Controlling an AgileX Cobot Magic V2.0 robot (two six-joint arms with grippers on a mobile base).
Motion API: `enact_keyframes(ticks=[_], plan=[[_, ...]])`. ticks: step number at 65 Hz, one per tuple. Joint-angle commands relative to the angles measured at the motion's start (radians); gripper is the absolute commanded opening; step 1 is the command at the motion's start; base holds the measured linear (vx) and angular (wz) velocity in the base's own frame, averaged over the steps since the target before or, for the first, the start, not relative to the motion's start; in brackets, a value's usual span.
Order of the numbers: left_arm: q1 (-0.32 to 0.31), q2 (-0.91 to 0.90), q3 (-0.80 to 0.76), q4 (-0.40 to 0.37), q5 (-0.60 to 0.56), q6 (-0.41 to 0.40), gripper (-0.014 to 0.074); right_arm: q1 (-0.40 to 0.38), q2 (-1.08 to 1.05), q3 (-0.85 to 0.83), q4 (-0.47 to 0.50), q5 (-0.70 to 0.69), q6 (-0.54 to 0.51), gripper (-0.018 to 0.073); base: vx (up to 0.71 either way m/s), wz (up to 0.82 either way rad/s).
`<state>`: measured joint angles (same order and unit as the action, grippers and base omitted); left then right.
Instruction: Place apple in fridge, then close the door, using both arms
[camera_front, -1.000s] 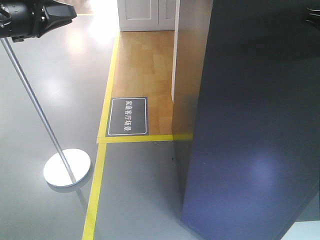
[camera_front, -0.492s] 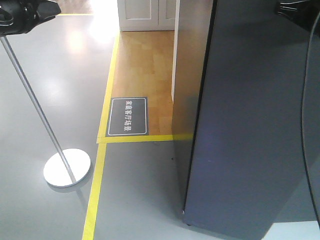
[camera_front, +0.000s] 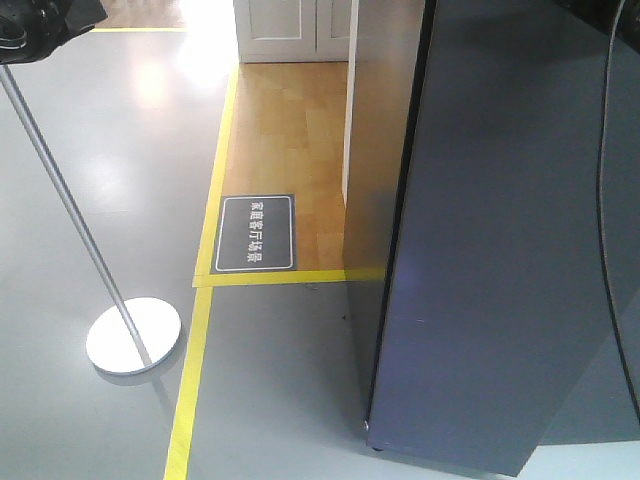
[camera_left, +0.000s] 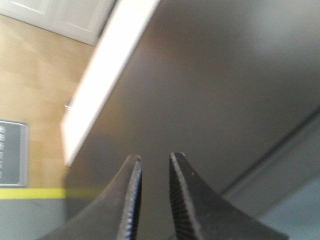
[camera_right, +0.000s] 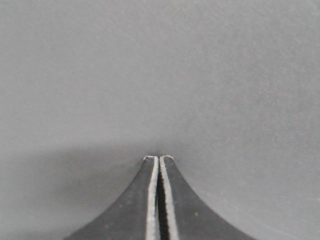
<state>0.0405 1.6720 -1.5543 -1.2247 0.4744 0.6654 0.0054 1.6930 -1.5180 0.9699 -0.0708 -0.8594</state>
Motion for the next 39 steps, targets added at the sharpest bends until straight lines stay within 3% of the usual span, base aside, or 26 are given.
enact_keyframes(ticks=[1,17,39], plan=[[0.000,-0.049,-0.032,-0.018,-0.037,-0.007,0.0154,-0.037,0.003,-0.051,-0.013,-0.065,-0.010,0.0007,0.00,0.00],[0.000,-0.049,-0.032,-0.019,-0.014,-0.007,0.0154,-0.126,0.020,-0.051,0.002,0.050,-0.010,0.0007,0.00,0.00],[0.000,-0.049,-0.032,-0.020,-0.010,-0.007,0.0154,-0.127,0.119,-0.143,0.001,0.122,-0.045,0.0007,0.00,0.00]])
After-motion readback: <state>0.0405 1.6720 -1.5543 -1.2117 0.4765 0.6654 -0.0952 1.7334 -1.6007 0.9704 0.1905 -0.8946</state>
